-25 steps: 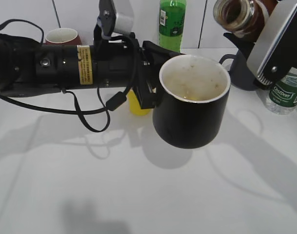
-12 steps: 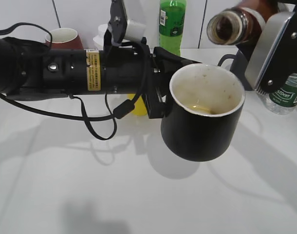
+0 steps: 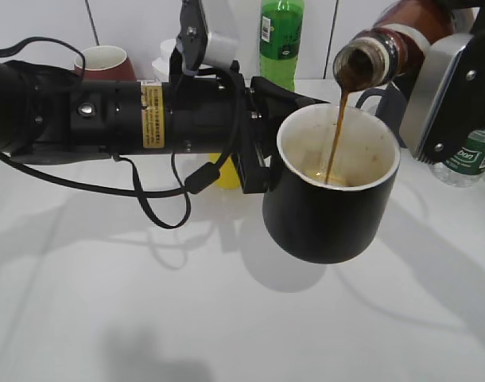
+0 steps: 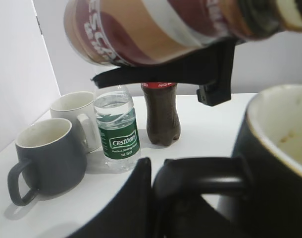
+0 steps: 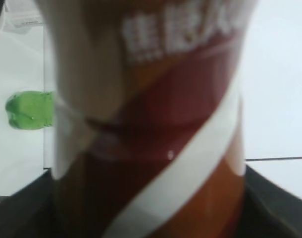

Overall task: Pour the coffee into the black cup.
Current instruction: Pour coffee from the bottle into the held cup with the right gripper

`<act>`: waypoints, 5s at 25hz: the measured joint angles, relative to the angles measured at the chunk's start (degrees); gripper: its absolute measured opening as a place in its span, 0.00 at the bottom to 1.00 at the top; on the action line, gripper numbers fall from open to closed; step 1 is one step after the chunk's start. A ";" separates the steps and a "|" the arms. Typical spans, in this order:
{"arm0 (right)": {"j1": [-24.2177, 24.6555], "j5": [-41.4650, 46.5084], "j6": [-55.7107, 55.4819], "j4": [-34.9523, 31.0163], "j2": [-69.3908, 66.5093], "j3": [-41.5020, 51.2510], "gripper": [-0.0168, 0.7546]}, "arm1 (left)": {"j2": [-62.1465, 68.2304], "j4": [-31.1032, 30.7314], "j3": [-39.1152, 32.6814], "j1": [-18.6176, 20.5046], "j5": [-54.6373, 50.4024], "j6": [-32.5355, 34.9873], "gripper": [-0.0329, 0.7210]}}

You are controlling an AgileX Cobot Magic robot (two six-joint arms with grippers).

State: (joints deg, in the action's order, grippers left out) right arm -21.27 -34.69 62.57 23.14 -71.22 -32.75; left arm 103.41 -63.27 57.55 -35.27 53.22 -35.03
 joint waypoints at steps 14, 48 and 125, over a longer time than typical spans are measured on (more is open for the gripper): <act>0.00 0.00 2.11 0.05 0.00 0.00 0.71 | 0.00 0.00 0.00 0.00 0.00 0.00 0.09; 0.00 0.00 2.43 0.05 0.03 0.00 0.71 | 0.00 0.00 0.00 0.00 -1.58 0.00 0.09; 0.00 0.00 8.45 -0.86 0.06 0.00 0.71 | 0.00 0.47 0.00 0.00 -4.21 -2.37 0.09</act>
State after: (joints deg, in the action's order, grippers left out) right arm -21.27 -34.69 71.02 22.28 -71.15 -32.75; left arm 103.41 -62.80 57.55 -35.27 49.01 -37.40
